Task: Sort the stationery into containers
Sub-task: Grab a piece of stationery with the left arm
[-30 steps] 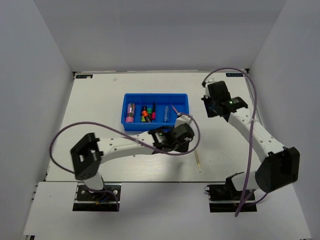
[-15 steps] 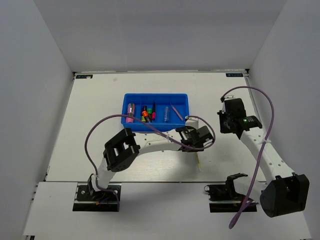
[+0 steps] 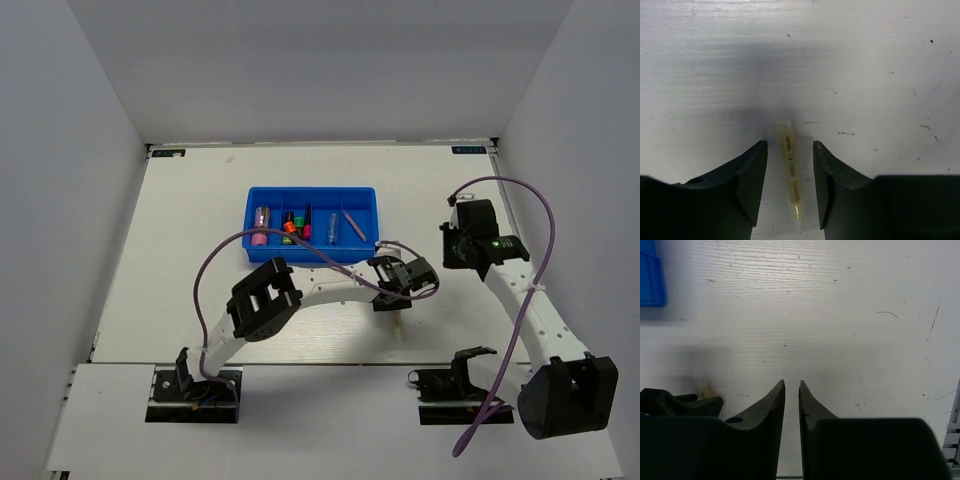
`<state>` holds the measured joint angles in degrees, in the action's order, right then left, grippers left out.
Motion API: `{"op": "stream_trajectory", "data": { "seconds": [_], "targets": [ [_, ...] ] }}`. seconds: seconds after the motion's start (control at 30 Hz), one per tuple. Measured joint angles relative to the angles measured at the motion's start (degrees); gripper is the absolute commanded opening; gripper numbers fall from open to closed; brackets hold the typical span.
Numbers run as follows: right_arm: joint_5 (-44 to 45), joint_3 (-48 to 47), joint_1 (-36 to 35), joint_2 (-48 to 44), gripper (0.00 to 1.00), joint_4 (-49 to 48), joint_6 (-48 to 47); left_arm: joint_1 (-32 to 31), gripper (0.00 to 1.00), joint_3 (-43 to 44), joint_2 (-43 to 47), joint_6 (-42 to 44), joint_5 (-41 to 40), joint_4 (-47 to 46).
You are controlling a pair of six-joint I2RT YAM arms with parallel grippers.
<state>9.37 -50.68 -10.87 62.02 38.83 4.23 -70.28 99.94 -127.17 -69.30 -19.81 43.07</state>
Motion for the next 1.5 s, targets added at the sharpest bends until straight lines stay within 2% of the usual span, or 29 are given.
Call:
{"op": "stream_trajectory", "data": {
  "seconds": [0.2, 0.33, 0.77, 0.9, 0.93, 1.1, 1.3, 1.37, 1.4, 1.43, 1.5],
  "targets": [
    [-0.5, 0.0, 0.7, -0.8, 0.2, 0.0, 0.4, -0.6, 0.47, 6.9, -3.9, -1.0, 0.6, 5.4],
    [-0.6, 0.0, 1.2, -1.1, 0.2, 0.0, 0.7, -0.8, 0.47, 9.3, -5.0, -1.6, 1.2, 9.8],
    [-2.5, 0.0, 2.8, -4.3, 0.2, 0.0, 1.4, -0.8, 0.43, 8.9, -4.8, -3.1, 3.8, 20.9],
    [-3.2, 0.0, 3.3, -4.6, 0.2, 0.0, 1.4, -0.8, 0.29, 5.2, -2.6, -4.0, 4.9, 20.5],
    [-3.4, 0.0, 3.4, -4.7, 0.2, 0.0, 1.4, -0.8, 0.2, 3.6, -1.9, -4.3, 5.3, 20.2],
    [-3.9, 0.0, 3.7, -5.0, 0.2, 0.0, 1.5, -0.8, 0.01, -1.9, 1.3, -5.6, 7.3, 19.1],
    [-4.7, 0.0, 4.1, -5.0, 0.2, 0.0, 1.4, -0.4, 0.01, -3.0, 2.2, -5.5, 7.6, 18.1],
    [-5.1, 0.1, 4.2, -5.0, 0.3, 0.0, 1.4, 0.0, 0.01, -3.7, 2.8, -5.1, 7.4, 17.8],
    [-5.3, 0.2, 4.3, -5.1, 0.38, 0.0, 1.5, 0.1, 0.01, -4.2, 3.1, -4.7, 7.1, 17.9],
    [-5.6, 0.3, 4.4, -5.1, 0.55, 0.0, 1.4, 0.2, 0.01, -4.5, 3.4, -4.3, 6.6, 17.9],
    [-6.5, 0.7, 4.5, -5.1, 0.66, 0.1, 0.7, 0.9, 0.01, -5.1, 3.9, -2.8, 5.4, 18.3]
  ]
}}
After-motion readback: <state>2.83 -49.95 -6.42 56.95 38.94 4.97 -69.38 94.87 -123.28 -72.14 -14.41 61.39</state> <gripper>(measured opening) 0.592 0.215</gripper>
